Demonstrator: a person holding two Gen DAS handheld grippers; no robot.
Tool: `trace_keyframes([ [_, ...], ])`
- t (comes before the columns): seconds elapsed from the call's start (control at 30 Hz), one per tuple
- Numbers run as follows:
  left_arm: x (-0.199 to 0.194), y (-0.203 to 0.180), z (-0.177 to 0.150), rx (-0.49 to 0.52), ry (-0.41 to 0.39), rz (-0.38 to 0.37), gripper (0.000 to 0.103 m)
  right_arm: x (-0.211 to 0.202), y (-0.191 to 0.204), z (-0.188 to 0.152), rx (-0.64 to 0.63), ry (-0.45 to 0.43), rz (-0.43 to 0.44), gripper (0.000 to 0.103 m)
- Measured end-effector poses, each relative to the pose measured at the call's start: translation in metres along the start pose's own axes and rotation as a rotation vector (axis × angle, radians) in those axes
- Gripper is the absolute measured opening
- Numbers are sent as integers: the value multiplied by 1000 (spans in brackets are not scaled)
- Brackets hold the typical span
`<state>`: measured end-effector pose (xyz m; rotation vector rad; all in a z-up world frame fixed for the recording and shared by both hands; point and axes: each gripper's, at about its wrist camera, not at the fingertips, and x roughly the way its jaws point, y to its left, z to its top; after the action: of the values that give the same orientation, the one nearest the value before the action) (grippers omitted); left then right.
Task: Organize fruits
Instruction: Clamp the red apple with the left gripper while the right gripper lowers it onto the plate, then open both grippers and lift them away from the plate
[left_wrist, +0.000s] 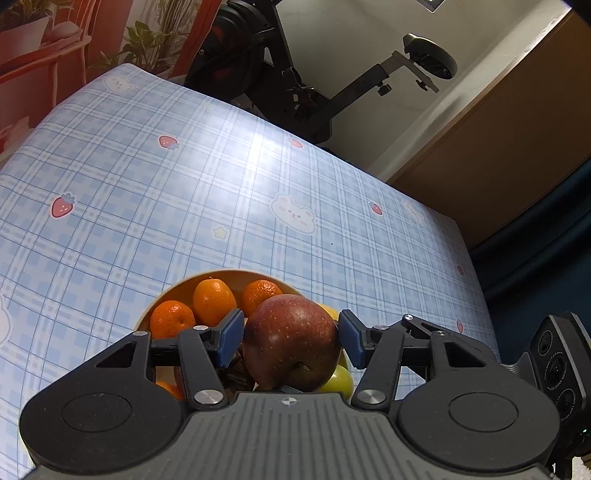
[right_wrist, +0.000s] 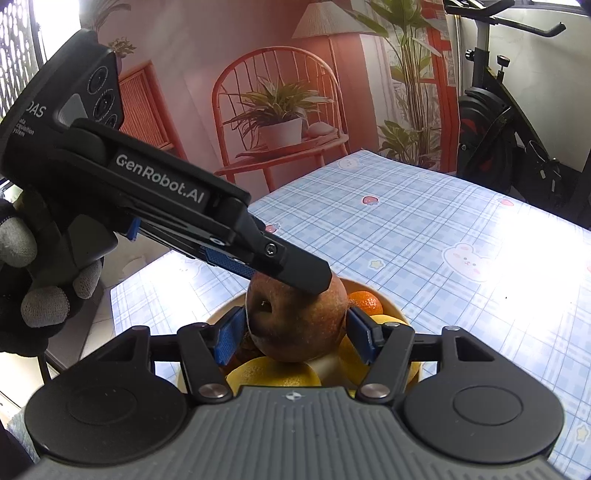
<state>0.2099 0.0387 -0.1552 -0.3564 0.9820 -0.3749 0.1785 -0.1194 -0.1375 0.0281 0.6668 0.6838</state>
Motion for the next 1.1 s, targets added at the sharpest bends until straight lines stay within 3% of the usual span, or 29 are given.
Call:
trace_keyframes([
  [0.53, 10, 22, 8, -62, 10, 4, 59, 16, -4, 6, 2, 16, -16, 66],
  [1.1, -8, 17, 7, -27, -23, 32, 59, 7, -1, 6, -9, 19, -59, 64],
])
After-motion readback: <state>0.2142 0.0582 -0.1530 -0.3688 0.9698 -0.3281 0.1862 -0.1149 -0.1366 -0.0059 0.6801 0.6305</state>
